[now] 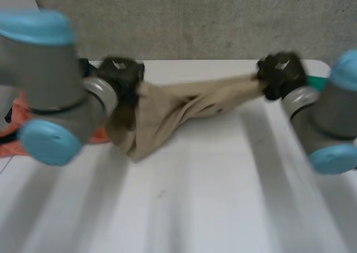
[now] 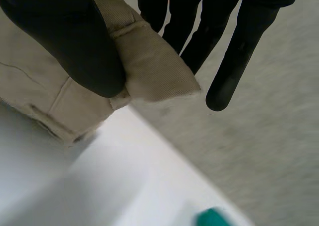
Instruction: Fold the laundry.
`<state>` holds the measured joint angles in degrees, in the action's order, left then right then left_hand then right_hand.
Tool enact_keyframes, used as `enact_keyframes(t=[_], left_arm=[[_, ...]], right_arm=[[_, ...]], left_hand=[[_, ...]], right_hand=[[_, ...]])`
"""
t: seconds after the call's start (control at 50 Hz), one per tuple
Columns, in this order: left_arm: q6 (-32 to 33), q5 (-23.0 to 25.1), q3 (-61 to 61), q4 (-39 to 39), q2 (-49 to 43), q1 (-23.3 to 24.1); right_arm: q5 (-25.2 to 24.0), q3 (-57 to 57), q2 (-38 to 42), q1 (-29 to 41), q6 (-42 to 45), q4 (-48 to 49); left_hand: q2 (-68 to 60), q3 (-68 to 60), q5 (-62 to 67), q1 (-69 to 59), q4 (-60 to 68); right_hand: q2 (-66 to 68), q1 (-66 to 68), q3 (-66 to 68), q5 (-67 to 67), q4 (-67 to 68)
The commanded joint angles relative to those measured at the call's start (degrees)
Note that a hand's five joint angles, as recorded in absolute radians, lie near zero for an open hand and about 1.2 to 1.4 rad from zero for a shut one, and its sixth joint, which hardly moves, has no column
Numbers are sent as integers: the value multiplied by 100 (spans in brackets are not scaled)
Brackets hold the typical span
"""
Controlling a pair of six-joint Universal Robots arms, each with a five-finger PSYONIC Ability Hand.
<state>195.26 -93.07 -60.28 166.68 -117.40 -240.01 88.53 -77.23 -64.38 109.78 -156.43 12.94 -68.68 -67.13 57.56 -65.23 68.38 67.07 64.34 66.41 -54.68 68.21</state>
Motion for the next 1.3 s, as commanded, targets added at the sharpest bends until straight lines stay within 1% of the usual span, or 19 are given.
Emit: enact_keyframes(t=[0.02,0.08,0.2,0.28,0.42,0.5,0.58,0.64,0.66,0.74,0.8,0.92,1.0,1.06,1.08,1.16,1.22,1.28,1.3], left_arm=[[-444,1079,-283,-205,1604,-485],[-593,1387,-274,-398,1772,-625],[-682,1502,-309,-557,1694,-828],[-682,1520,-256,-601,1194,-907],[-612,1433,261,-637,78,-934],[-576,1318,1051,-619,-424,-1144],[-786,1405,2490,-645,-749,-1259],[-1085,1537,3222,-637,-758,-1180],[-1295,1625,3633,-628,-750,-1128],[-1753,1678,4382,-593,-758,-978],[-1947,1600,4621,-636,-767,-925],[-1904,1415,4122,-742,-785,-1039],[-1685,1231,3052,-751,-785,-1232],[-1535,1213,2453,-742,-802,-1285],[-1378,1230,2085,-725,-846,-1303],[-948,1292,1372,-576,-1152,-1294],[-656,1292,1107,-426,-1487,-1242],[-348,1187,1097,-338,-1944,-1197],[-296,1134,1123,-346,-2032,-1197]], right_arm=[[-941,453,-1234,-527,200,-1063],[-1241,594,-1410,-571,209,-1546],[-1505,648,-1428,-756,262,-2119],[-1585,648,-1227,-765,569,-2296],[-1497,779,-392,-668,1088,-2296],[-1225,1349,223,-694,1141,-2085],[-760,2324,628,-642,852,-1358],[-662,2659,637,-537,500,-786],[-610,2808,620,-449,273,-340],[-460,3038,558,-317,-211,348],[-363,2977,532,-264,-379,315],[-477,2223,207,-141,-240,-141],[-880,1135,-109,-193,356,-615],[-1136,562,-154,-246,674,-792],[-1276,194,-154,-264,866,-862],[-1514,-492,12,-238,1297,-872],[-1550,-662,346,-150,1465,-723],[-1480,-679,759,-27,1598,-573],[-1401,-679,882,0,1624,-529]], left_hand=[[-1132,-1287,1244,-1477,1162],[-1132,-1287,1244,-1477,1162],[-1132,-1287,1244,-1477,1162],[-1132,-1287,1244,-1477,1162],[-1132,-1287,1244,-1477,1162],[-1132,-1287,1244,-1477,1162],[-1132,-1287,1244,-1477,1162],[-1132,-1287,1244,-1477,1162],[-1132,-1287,1244,-1477,1162],[-1132,-1287,1244,-1477,1162],[-1132,-1287,1244,-1477,1162],[-1132,-1287,1244,-1477,1162],[-1132,-1287,1244,-1477,1162],[-1132,-1287,1244,-1477,1162],[-1132,-1287,1244,-1477,1162],[-1132,-1287,1244,-1477,1162],[-1068,-1222,1180,-1412,1097],[-732,-887,844,-1076,761],[-531,-685,643,-875,560]], right_hand=[[1293,1566,1359,-1532,1179],[1293,1566,1359,-1532,1179],[1293,1566,1359,-1532,1179],[1293,1566,1359,-1532,1179],[1293,1566,1359,-1532,1179],[1293,1566,1359,-1532,1179],[1293,1566,1359,-1532,1179],[1293,1566,1359,-1532,1179],[1293,1566,1359,-1532,1179],[1293,1566,1359,-1532,1179],[1293,1566,1359,-1532,1179],[1293,1566,1359,-1532,1179],[1293,1566,1359,-1532,1179],[1293,1566,1359,-1532,1179],[1293,1566,1359,-1532,1179],[1293,1566,1359,-1532,1179],[1293,1566,1359,-1532,1179],[-453,-180,-387,213,-566],[-2191,-1918,-2124,1951,-2304]])
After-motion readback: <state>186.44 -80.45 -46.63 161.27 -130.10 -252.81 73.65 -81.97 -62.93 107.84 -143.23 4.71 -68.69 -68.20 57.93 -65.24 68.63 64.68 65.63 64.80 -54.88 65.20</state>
